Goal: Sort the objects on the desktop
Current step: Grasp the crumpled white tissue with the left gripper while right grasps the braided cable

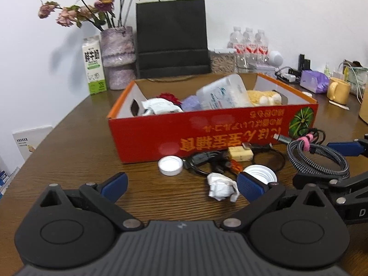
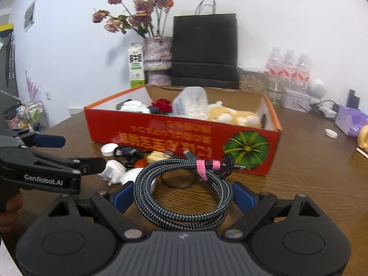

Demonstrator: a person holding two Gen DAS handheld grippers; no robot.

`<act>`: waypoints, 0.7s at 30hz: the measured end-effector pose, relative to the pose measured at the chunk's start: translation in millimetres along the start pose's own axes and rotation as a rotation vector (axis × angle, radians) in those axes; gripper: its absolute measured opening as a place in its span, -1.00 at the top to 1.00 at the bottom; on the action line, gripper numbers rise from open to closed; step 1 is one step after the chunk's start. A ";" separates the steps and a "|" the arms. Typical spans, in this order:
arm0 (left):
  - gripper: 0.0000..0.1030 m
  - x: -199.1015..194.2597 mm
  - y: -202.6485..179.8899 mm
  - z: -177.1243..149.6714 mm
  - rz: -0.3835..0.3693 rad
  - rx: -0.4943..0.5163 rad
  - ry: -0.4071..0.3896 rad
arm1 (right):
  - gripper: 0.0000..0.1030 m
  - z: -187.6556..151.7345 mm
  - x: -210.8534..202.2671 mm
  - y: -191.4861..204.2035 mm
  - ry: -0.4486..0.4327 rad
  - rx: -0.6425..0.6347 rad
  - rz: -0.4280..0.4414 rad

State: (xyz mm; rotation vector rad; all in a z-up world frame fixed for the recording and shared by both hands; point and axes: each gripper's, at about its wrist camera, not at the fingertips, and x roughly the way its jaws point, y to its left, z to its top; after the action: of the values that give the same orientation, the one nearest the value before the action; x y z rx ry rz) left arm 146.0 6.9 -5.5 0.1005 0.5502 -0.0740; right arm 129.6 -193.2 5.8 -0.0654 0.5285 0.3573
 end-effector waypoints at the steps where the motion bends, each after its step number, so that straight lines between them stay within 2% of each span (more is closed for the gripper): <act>1: -1.00 2.8 -2.1 0.3 0.002 0.001 0.006 | -0.73 -0.6 -0.6 -3.1 -0.002 0.003 -0.004; 8: -1.00 16.1 -5.6 1.3 0.014 -0.010 0.054 | -0.73 -2.4 -4.5 -15.2 -0.019 0.021 -0.011; 10: -0.92 18.0 -4.0 1.5 0.012 -0.024 0.062 | -0.73 -2.8 -4.6 -16.1 -0.021 0.022 -0.009; 15: -0.48 19.8 -7.5 1.2 -0.015 -0.023 0.077 | -0.73 -4.2 -4.5 -17.4 -0.024 0.028 -0.006; 16: -0.31 20.4 -9.0 0.6 -0.024 -0.018 0.082 | -0.73 -4.3 -4.7 -17.6 -0.025 0.029 -0.006; 17: -0.06 21.3 -10.5 -0.1 -0.033 -0.014 0.089 | -0.73 -4.5 -4.6 -17.7 -0.025 0.030 -0.006; 18: 0.06 21.6 -11.5 -0.9 -0.045 -0.017 0.089 | -0.73 -4.7 -4.7 -17.7 -0.026 0.030 -0.006; 19: 0.39 20.7 -12.2 -0.9 -0.060 -0.019 0.087 | -0.73 -4.9 -4.9 -17.5 -0.026 0.030 -0.006; 20: 0.54 19.9 -13.7 -0.6 -0.067 -0.016 0.088 | -0.73 -5.1 -4.9 -17.1 -0.026 0.030 -0.006; 21: 0.54 18.7 -14.8 -0.3 -0.069 -0.015 0.086 | -0.73 -5.1 -4.9 -16.9 -0.026 0.030 -0.007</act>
State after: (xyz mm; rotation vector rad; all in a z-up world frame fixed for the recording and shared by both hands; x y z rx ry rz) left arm 160.3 -8.5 -16.7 0.0701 0.6403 -0.1332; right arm 129.1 -211.3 3.3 -0.0331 0.5077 0.3428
